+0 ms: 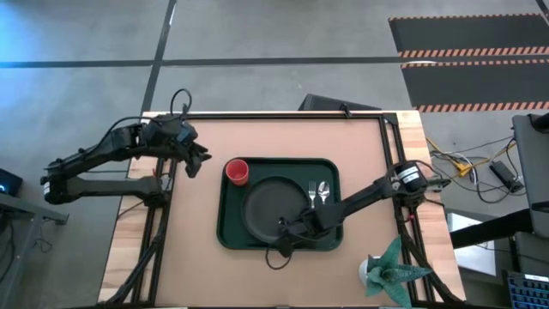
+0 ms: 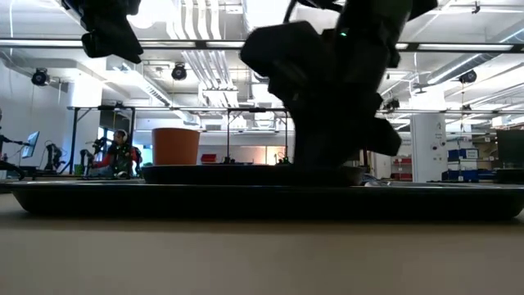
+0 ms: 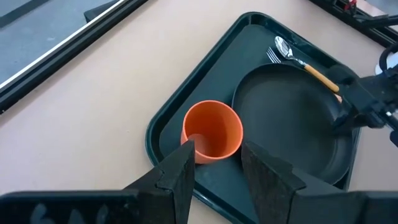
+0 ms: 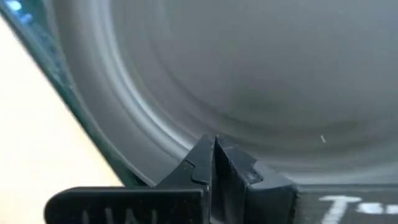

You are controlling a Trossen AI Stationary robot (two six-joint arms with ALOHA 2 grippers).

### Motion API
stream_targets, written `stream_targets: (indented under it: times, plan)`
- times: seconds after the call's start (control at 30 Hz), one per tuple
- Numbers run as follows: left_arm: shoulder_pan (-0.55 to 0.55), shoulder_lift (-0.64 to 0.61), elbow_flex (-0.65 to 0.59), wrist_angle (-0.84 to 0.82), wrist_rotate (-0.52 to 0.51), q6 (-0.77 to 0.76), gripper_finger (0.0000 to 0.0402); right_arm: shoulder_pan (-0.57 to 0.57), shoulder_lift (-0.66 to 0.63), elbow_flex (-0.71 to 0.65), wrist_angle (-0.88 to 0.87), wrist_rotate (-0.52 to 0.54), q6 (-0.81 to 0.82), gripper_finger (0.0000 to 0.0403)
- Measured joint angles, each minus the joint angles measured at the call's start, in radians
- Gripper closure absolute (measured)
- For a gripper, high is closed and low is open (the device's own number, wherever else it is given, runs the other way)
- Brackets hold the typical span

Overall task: Pick and place plate/cup/fork/spoon on tray
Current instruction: Adjust the black plate, then adjust the green tray

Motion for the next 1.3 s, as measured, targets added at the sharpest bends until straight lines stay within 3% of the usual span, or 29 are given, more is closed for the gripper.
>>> stream_targets:
  times: [0.63,0.83,1.3]
  plan:
    - [0.0,-0.011,-0.042,-0.001,0.0,0.009,0.0285,-0.012,0.06,0.122,0.084,0.056,-0.069,0.0394]
    - [0.0,-0.015,-0.034,0.004,0.0,0.007,0.0285,-0.039,0.111,0.147,0.123,0.032,-0.1,0.0394]
    - [0.0,-0.05,-0.028,0.019,0.0,0.008,0.0285,-0.072,0.301,0.414,0.122,-0.053,-0.263,0.0394]
